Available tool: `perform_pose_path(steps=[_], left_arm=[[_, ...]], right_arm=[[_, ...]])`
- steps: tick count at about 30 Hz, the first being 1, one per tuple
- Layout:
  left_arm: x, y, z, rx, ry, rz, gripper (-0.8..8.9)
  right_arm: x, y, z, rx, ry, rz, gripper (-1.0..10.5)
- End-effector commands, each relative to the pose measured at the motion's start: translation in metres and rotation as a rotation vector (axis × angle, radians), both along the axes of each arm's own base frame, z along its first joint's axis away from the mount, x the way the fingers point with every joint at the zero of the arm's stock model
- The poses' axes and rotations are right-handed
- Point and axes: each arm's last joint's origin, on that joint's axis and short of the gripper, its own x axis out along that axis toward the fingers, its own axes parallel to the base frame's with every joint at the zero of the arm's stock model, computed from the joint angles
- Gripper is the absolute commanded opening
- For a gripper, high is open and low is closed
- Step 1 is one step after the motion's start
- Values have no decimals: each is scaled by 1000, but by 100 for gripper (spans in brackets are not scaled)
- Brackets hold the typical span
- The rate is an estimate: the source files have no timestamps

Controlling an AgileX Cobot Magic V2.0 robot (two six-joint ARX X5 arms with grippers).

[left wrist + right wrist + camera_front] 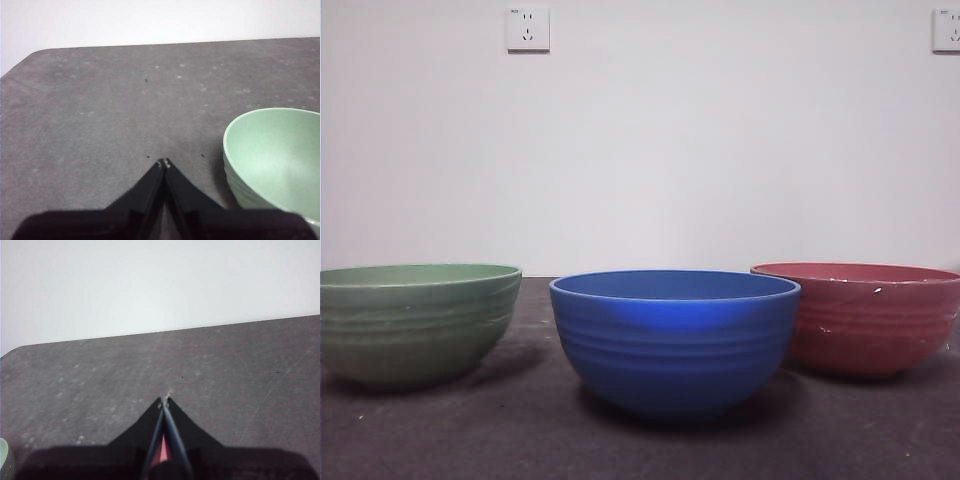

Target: Pick up the green bowl on the top,put the green bowl on the left,pick up the red bowl in the middle,put the red bowl on the right

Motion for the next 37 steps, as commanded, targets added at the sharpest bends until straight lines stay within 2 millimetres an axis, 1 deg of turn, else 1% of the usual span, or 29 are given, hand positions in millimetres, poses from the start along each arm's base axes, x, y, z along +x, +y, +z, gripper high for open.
perform_pose_path(steps=[1,2,4,7,9,11,13,17,20,23,28,34,37], left_arm=[[0,0,-5,7,18,1,-4],[0,0,-5,7,18,1,-4],[0,0,-5,7,18,1,-4],[0,0,-5,7,18,1,-4],[0,0,-5,7,18,2,-4],[0,0,-5,7,18,2,-4],[0,0,-5,7,18,1,-4],[0,0,-5,7,18,2,-4],[0,0,-5,7,18,2,-4],[0,0,-5,7,18,2,-4],[0,0,-5,7,18,2,-4],[0,0,-5,7,18,2,-4],[0,0,-5,7,18,2,-4]], right_arm=[[0,0,-1,8,2,-3,2],[0,0,-1,5,1,-3,2],[-3,-1,-2,-83,-16,9,2],[-14,-9,-14,-175,-9,-13,2],[-20,-12,-29,-183,-22,0,2],[-20,-14,-45,-171,-21,24,2],[-17,-14,-62,-163,-16,48,2],[-6,-14,-96,-160,-25,21,2],[-1,-13,-117,-140,-32,16,2],[0,-13,-132,-134,-28,17,2],[3,-13,-146,-138,16,19,2],[3,-13,-146,-38,36,1,2],[3,-13,-146,-41,35,-7,2]])
